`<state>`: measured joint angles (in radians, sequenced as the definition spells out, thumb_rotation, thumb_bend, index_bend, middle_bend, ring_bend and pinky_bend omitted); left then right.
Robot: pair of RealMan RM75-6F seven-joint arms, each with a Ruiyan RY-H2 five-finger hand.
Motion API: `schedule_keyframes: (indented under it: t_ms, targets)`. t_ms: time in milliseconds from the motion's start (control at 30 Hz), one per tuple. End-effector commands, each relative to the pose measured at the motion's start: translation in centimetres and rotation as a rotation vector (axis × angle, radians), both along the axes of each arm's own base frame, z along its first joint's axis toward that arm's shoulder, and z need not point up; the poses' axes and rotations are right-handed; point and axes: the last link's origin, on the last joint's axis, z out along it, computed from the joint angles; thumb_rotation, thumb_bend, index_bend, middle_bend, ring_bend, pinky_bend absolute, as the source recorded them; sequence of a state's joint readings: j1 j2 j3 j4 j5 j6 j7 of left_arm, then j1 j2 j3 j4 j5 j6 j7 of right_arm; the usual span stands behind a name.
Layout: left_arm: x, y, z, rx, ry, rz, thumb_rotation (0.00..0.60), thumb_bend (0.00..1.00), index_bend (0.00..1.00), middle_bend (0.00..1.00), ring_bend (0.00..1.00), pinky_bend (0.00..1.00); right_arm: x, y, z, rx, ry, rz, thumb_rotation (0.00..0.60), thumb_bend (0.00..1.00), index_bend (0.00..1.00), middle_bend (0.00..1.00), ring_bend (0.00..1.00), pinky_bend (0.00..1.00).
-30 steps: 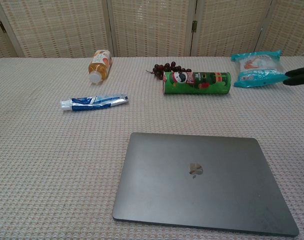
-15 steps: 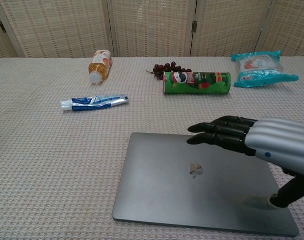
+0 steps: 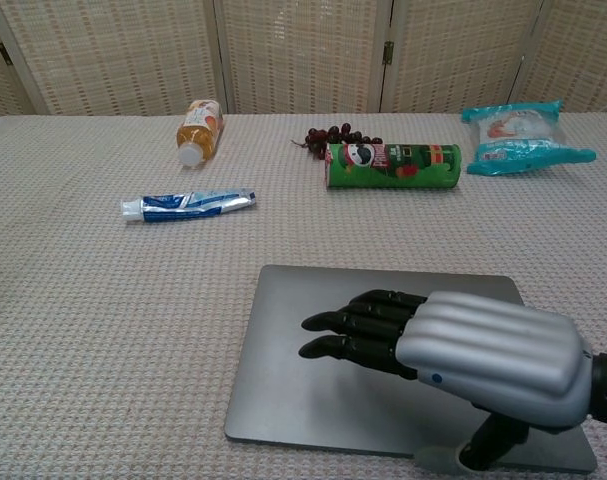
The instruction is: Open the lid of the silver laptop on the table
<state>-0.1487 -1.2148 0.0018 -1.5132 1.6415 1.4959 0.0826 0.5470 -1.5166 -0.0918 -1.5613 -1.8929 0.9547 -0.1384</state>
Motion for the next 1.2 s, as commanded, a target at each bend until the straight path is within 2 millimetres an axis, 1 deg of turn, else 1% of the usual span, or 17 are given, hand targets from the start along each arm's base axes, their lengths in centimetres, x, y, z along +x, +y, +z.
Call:
schedule_keyframes:
  t_ms: [33, 233, 633, 1100, 1167, 1200]
  targets:
    - [-0.1, 0.0, -0.1, -0.002, -0.004, 0.001, 0.600, 0.25, 0.02, 0.02, 0.00, 0.00, 0.0, 0.0, -0.7, 0.006, 0.014, 0.006, 0.600, 0.29, 0.00, 0.00, 0.00, 0.00]
    - [-0.5, 0.0, -0.2, -0.005, -0.008, 0.009, 0.600, 0.25, 0.02, 0.02, 0.00, 0.00, 0.1, -0.2, -1.6, 0.007, 0.029, 0.009, 0.600, 0.29, 0.00, 0.00, 0.00, 0.00]
    - [-1.0, 0.2, -0.4, -0.010, -0.014, 0.017, 0.600, 0.25, 0.02, 0.02, 0.00, 0.00, 0.1, -0.9, -2.4, -0.004, 0.054, -0.004, 0.600, 0.29, 0.00, 0.00, 0.00, 0.00]
    - [-1.1, 0.4, -0.5, -0.012, -0.016, 0.017, 0.600, 0.25, 0.03, 0.02, 0.00, 0.00, 0.1, -1.7, -1.9, -0.033, 0.056, -0.019, 0.600, 0.29, 0.00, 0.00, 0.00, 0.00]
    - [-1.1, 0.5, -0.5, -0.013, -0.017, 0.015, 0.600, 0.25, 0.03, 0.02, 0.00, 0.00, 0.1, -1.7, -1.8, -0.037, 0.056, -0.019, 0.600, 0.32, 0.00, 0.00, 0.00, 0.00]
    - [-1.1, 0.5, -0.5, -0.014, -0.017, 0.015, 0.600, 0.25, 0.03, 0.02, 0.00, 0.00, 0.1, -1.7, -1.8, -0.039, 0.056, -0.020, 0.600, 0.35, 0.00, 0.00, 0.00, 0.00]
